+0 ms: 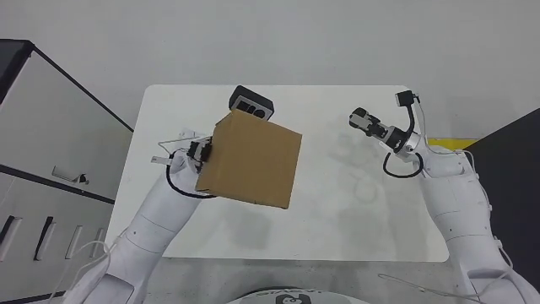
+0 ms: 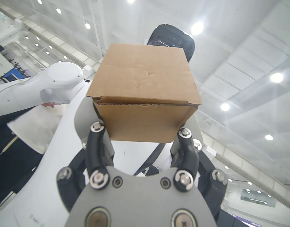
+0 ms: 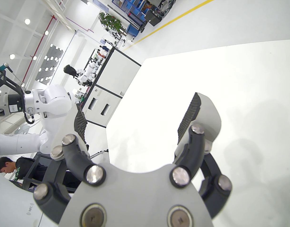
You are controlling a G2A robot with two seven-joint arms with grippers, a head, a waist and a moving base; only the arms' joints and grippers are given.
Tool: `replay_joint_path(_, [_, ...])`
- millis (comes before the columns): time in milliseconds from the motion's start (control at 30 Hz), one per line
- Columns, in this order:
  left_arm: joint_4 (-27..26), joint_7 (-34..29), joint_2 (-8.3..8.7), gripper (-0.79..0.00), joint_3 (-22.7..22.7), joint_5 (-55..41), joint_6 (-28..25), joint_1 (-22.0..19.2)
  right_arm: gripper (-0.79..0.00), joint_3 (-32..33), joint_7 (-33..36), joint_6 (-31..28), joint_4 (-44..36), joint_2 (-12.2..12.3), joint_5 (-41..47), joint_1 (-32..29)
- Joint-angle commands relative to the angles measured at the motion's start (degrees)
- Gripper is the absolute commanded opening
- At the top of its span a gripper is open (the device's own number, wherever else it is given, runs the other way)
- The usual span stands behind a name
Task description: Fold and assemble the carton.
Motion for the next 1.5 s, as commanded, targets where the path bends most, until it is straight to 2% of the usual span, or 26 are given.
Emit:
replay_joint_path(0, [0.04, 0.02, -0.2, -0.785, 0.07, -0.54, 0.06, -0.01, 0.0, 0.0, 0.0, 0.0, 0.0, 0.0, 0.0, 0.0])
replay_joint_path(433, [-0.35, 0.02, -0.48, -0.785, 0.09, -2.14, -0.09, 0.15, 0.0, 0.0, 0.0, 0.0, 0.0, 0.0, 0.0, 0.0])
replay_joint_path(533, [-1.52, 1.97, -0.7, -0.785, -0.07, -1.05, -2.41, 1.33, 0.0, 0.0, 0.0, 0.0, 0.0, 0.0, 0.0, 0.0])
replay_joint_path(633, [-0.4, 1.89, -0.95, -0.785, -0.42, 5.12, -7.54, 0.09, 0.0, 0.0, 0.0, 0.0, 0.0, 0.0, 0.0, 0.0])
replay_joint_path(800, [1.17, 6.55, -1.78, -0.785, -0.4, 16.32, -12.3, -3.26, 0.0, 0.0, 0.0, 0.0, 0.0, 0.0, 0.0, 0.0])
replay_joint_path(933, [1.98, 10.68, -2.66, -0.785, -0.35, 21.64, -16.45, -5.01, 0.0, 0.0, 0.0, 0.0, 0.0, 0.0, 0.0, 0.0])
replay_joint_path(1033, [1.31, 14.31, -2.92, -0.785, -0.69, 30.68, -20.08, -6.56, 0.0, 0.0, 0.0, 0.0, 0.0, 0.0, 0.0, 0.0])
replay_joint_path(1300, [1.31, 14.31, -2.92, -0.785, -0.69, 30.68, -20.08, -6.56, 0.0, 0.0, 0.0, 0.0, 0.0, 0.0, 0.0, 0.0])
replay_joint_path(1367, [1.16, 14.66, -2.49, -0.785, -1.42, 39.92, -20.41, -6.82, 0.0, 0.0, 0.0, 0.0, 0.0, 0.0, 0.0, 0.0])
replay_joint_path(1467, [1.14, 19.43, -2.05, -0.785, -3.99, 51.75, -24.32, -6.64, 0.0, 0.0, 0.0, 0.0, 0.0, 0.0, 0.0, 0.0])
